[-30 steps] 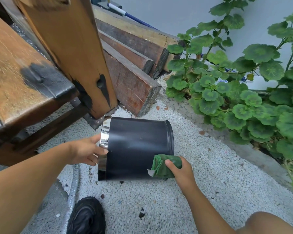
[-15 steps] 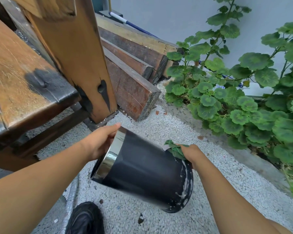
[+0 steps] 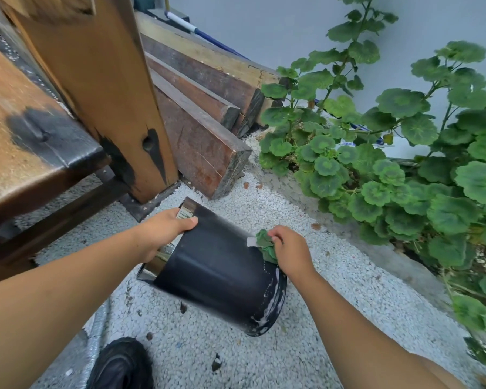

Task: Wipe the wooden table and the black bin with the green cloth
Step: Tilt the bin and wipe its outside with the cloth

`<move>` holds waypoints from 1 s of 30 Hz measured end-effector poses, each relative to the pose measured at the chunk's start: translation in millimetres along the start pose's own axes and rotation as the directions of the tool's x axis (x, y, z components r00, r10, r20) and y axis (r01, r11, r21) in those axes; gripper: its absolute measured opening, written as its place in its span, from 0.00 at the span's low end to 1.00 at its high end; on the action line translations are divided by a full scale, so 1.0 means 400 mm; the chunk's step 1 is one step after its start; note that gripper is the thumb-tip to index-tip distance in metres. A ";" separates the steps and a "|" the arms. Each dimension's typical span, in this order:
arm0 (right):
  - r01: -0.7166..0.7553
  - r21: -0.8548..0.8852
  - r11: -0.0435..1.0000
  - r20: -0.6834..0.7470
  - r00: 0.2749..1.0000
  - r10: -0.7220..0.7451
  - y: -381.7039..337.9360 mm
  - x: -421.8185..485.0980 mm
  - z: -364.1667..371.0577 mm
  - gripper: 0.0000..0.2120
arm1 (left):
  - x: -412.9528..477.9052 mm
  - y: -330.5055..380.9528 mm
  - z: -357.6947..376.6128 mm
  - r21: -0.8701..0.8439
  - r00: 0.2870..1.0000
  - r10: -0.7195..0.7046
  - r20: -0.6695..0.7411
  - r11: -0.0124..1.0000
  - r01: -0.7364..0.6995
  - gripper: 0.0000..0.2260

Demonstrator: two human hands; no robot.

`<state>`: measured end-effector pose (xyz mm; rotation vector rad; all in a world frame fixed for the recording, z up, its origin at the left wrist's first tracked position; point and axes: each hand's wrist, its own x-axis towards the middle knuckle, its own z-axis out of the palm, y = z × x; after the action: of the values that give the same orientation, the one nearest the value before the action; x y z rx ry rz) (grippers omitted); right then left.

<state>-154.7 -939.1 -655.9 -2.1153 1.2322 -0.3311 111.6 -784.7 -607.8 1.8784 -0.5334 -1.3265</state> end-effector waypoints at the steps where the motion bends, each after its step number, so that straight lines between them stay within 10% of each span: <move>1: 0.020 0.036 0.999 0.039 0.999 -0.021 -0.003 -0.005 -0.004 0.08 | -0.001 0.001 -0.002 -0.001 1.000 0.005 -0.004 1.000 -0.005 0.39; 6: -0.033 0.157 0.987 0.349 0.937 -0.024 0.003 -0.021 -0.050 0.23 | 0.005 0.007 -0.005 0.009 0.999 0.023 -0.025 1.000 -0.023 0.30; 10: -0.053 0.063 0.997 0.441 0.897 0.019 0.010 0.011 -0.072 0.31 | 0.043 -0.019 -0.028 0.026 0.999 0.009 -0.049 1.000 -0.007 0.49; 16: -0.019 -0.115 0.993 0.644 0.760 0.089 -0.015 0.055 -0.115 0.38 | 0.052 -0.024 -0.034 0.015 0.997 -0.004 -0.075 1.000 0.006 0.50; 22: 0.151 -0.278 0.949 0.522 0.853 0.017 -0.038 0.063 -0.092 0.22 | 0.060 -0.032 -0.034 0.037 0.997 -0.024 -0.071 0.999 0.026 0.46; 30: 0.033 -0.171 0.985 0.366 0.930 0.033 -0.030 0.056 -0.084 0.03 | 0.065 -0.008 -0.009 0.093 0.992 -0.033 -0.118 0.995 0.044 0.47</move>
<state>-152.0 -967.9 -625.4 -2.1959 1.0680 0.1787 124.2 -799.6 -625.5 2.0392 -0.5104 -1.2262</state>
